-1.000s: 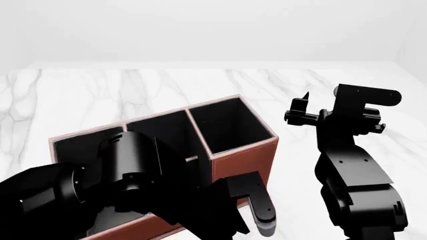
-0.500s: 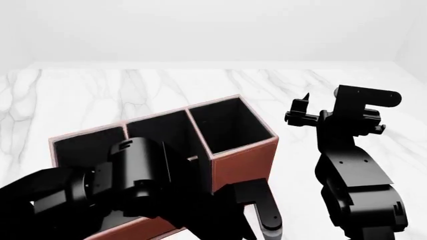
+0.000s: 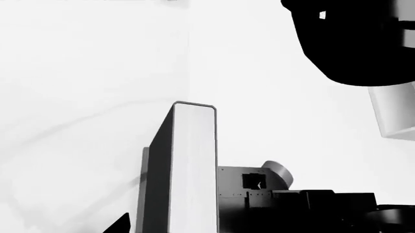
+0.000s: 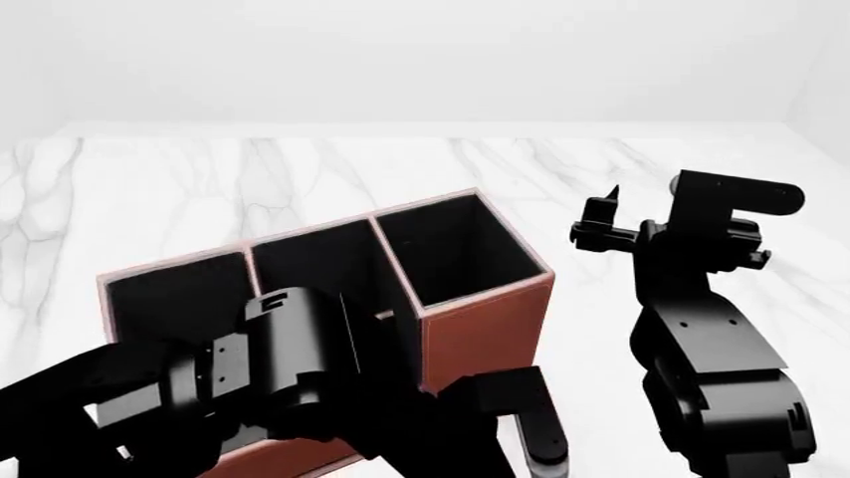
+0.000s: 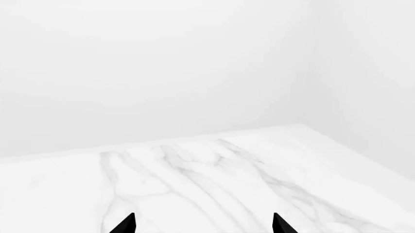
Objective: Pick up the book and place it in the left compartment of the caddy.
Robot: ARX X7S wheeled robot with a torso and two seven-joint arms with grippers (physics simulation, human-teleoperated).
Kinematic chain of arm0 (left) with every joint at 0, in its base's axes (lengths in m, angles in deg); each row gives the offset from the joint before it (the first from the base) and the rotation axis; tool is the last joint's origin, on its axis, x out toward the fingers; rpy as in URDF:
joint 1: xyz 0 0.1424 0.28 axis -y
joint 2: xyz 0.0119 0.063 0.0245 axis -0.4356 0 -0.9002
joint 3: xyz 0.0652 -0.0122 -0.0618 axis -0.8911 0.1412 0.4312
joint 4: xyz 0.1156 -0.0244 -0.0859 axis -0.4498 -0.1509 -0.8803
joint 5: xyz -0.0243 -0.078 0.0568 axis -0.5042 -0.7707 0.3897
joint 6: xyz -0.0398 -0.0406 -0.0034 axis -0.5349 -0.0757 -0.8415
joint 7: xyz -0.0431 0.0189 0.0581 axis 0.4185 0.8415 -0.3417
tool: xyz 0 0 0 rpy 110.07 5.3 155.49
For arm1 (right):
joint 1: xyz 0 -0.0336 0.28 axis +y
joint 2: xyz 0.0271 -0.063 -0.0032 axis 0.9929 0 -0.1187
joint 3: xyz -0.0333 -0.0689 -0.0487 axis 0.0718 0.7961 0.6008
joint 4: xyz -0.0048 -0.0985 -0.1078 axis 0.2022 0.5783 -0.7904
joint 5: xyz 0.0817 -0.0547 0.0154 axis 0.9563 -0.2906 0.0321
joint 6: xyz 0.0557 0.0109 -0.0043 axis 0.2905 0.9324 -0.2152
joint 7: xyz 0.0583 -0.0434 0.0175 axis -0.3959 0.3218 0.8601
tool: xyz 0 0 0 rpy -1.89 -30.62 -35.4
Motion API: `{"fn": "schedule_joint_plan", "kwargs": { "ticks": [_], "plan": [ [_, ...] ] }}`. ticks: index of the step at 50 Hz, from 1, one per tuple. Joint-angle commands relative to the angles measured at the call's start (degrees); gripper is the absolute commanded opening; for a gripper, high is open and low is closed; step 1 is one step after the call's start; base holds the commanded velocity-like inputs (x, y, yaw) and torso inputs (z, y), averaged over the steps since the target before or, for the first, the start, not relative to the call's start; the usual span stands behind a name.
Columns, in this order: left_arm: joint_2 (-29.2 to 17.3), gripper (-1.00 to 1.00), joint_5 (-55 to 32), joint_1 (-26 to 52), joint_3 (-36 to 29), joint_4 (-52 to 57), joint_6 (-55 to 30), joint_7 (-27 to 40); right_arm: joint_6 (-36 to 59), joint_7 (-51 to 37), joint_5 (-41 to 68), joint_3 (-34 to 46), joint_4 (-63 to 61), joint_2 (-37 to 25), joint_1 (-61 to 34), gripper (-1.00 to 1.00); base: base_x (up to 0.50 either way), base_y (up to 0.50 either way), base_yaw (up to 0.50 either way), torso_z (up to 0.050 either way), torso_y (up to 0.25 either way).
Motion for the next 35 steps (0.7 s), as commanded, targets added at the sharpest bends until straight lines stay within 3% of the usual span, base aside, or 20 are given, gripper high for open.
{"fn": "schedule_joint_plan", "kwargs": {
  "ticks": [1, 35],
  "plan": [
    [0.96, 1.0, 1.28, -0.63, -1.1, -1.22, 1.64, -1.97, -0.38, -0.04, 0.37, -0.16, 0.16, -0.18, 0.29, 1.0, 0.0, 0.0, 0.0, 0.0, 0.0],
    [3.11, 1.0, 5.14, -3.98, -4.55, -9.78, 6.36, -8.15, -0.85, -0.28, 1.58, -0.43, 0.15, -0.44, 0.41, 1.0, 0.0, 0.0, 0.0, 0.0, 0.0]
  ]
}}
